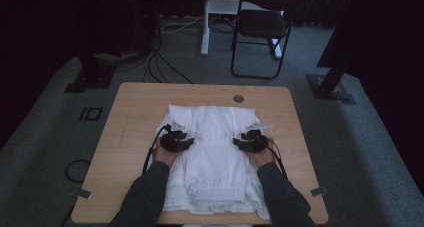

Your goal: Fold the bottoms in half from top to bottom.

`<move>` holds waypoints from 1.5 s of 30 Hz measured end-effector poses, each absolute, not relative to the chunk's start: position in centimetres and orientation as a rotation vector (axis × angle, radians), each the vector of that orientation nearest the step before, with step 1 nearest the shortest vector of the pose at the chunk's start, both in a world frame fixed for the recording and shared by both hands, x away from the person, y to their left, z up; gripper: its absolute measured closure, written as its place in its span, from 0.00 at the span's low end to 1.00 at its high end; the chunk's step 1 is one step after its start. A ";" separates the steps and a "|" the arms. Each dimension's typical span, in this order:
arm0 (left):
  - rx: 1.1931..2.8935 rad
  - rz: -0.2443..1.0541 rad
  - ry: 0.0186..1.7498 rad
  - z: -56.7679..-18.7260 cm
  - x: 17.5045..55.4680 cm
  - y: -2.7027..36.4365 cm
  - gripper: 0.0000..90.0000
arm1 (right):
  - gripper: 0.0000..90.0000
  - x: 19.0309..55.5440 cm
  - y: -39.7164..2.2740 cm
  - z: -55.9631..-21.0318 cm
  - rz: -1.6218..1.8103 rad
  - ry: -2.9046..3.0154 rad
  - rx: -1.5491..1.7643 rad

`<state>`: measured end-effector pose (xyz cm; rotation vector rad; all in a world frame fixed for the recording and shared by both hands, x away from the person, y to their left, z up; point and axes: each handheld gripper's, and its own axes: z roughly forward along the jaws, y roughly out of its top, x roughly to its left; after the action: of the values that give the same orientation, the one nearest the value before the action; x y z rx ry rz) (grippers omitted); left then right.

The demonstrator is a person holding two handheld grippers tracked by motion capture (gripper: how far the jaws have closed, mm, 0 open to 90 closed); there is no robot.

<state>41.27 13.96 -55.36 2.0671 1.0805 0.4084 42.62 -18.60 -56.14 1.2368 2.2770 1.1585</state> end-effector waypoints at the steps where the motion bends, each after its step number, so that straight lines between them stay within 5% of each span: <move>1: 2.066 0.405 1.082 -55.4 40.8 14.0 0.63 | 0.57 42.0 -18.5 -56.2 1.158 2.277 1.228; 12: 2.130 0.361 1.079 -54.9 34.9 14.1 0.62 | 0.57 36.7 -18.3 -56.5 1.167 2.319 1.155; 15: 2.119 0.487 1.071 -53.2 34.5 14.4 0.59 | 0.57 36.3 -18.2 -56.5 1.178 2.324 1.148; 22: 1.934 0.599 1.175 -48.9 40.7 17.5 0.38 | 0.57 36.3 -18.4 -56.6 1.197 2.318 1.160; 29: 2.003 0.552 1.360 -52.6 46.1 18.2 0.25 | 0.57 36.4 -18.4 -56.6 1.207 2.318 1.165; 37: 1.996 0.479 1.427 -54.6 46.7 19.4 0.23 | 0.57 36.4 -18.5 -56.6 1.210 2.319 1.167; 39: 2.008 0.474 1.404 -54.6 46.7 19.5 0.27 | 0.57 36.4 -18.5 -56.6 1.210 2.318 1.168; 45: 2.045 0.362 1.316 -54.2 46.7 19.2 0.69 | 0.59 36.7 -18.8 -56.4 1.229 2.345 1.203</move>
<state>46.65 19.16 -54.24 2.0449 1.3158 0.3621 36.71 -18.75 -56.38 1.2025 2.3454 1.2290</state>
